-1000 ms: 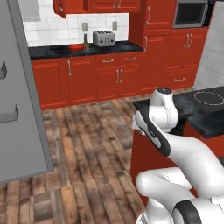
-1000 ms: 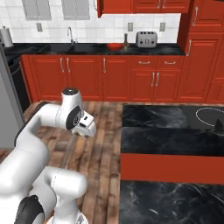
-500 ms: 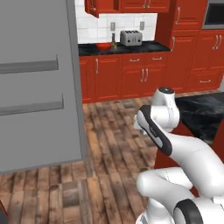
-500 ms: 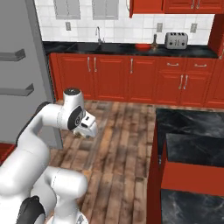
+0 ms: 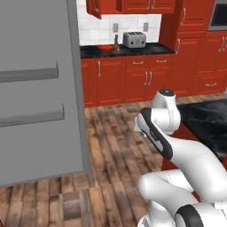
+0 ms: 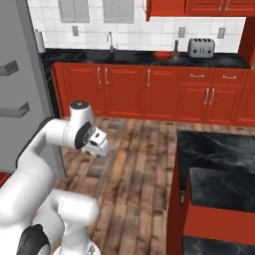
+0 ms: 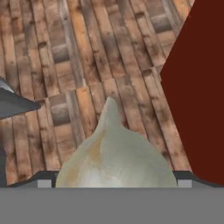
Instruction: Retrieve the bottle and the shaker from the cabinet and place them next to the mixing bowl on the counter. Then add garlic from the fridge to the mixing bowl.
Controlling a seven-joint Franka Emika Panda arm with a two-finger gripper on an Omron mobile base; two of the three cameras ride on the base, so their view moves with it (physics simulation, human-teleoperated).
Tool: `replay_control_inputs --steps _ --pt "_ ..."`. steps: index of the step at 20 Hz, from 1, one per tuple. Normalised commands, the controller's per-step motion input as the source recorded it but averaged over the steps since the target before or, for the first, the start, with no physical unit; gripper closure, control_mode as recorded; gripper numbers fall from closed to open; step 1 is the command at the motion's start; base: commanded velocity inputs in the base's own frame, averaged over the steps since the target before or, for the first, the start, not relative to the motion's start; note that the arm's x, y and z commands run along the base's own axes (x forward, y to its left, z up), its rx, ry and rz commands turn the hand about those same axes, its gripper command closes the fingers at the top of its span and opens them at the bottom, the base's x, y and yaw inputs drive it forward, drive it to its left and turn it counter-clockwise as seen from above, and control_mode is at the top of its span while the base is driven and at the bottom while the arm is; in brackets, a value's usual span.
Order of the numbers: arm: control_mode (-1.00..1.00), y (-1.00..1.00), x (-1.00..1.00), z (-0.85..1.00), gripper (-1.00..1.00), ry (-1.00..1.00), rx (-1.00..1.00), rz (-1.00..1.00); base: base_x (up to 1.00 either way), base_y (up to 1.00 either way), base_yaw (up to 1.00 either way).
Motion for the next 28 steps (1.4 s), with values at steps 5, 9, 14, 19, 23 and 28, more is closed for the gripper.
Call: replay_control_inputs --steps 5,9,14,19,23,28 --pt "1.0 0.0 0.0 0.0 1.0 0.0 0.0 0.0 0.99 -0.24 0.0" --pt "1.0 0.0 0.0 0.0 1.0 0.0 0.0 0.0 1.0 -0.5 0.0" --pt "1.0 0.0 0.0 0.0 1.0 0.0 0.0 0.0 1.0 -0.61 0.0" --pt "1.0 0.0 0.0 0.0 1.0 0.0 0.0 0.0 1.0 -0.38 0.0" --pt "1.0 0.0 0.0 0.0 1.0 0.0 0.0 0.0 1.0 -0.05 0.0" --pt "1.0 0.0 0.0 0.0 1.0 0.0 0.0 0.0 1.0 0.0 0.0"
